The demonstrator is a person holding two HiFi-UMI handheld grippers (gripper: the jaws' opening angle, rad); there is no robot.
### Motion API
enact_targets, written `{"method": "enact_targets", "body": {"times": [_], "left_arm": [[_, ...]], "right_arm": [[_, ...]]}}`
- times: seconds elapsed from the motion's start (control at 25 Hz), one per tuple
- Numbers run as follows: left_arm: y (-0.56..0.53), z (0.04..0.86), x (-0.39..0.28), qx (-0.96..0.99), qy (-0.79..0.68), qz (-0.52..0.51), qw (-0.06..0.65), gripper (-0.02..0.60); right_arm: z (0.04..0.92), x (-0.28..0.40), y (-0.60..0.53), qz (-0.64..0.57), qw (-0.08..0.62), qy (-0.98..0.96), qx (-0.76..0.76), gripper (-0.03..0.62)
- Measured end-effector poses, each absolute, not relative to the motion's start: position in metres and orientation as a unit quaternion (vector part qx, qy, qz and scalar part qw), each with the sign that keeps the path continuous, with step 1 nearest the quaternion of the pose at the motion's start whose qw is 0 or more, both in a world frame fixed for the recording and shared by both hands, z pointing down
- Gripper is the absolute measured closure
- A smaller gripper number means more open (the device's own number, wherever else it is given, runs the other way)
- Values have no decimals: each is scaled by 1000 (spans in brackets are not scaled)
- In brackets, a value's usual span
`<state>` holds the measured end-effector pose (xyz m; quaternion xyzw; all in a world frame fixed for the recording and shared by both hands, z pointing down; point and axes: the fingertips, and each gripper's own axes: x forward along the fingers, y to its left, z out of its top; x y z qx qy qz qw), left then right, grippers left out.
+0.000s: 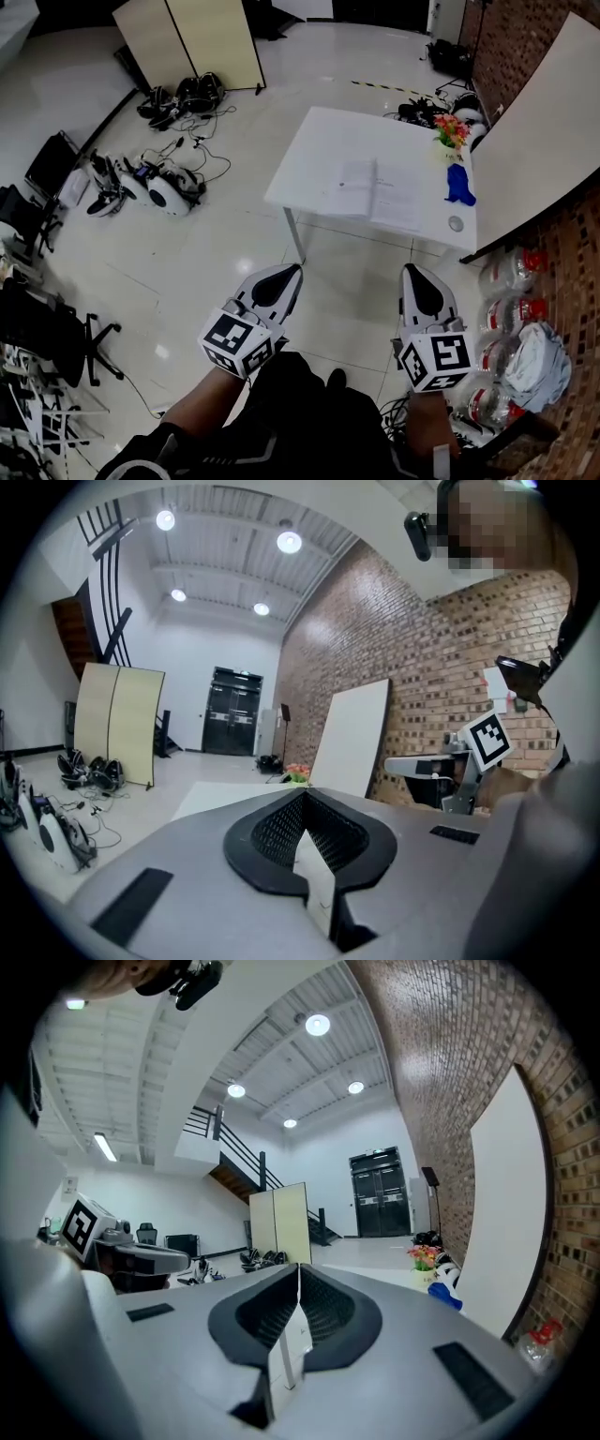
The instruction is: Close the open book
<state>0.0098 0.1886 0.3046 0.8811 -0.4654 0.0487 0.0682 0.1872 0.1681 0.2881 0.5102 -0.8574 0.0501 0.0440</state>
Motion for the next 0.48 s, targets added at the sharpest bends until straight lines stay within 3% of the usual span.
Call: {"method": "enact_targets", "body": {"times": [0.48], "left_arm": [[58,321,-22,901,-424,40,81,588]], "right_arm": [[311,134,45,61,77,-841,532,591]]}}
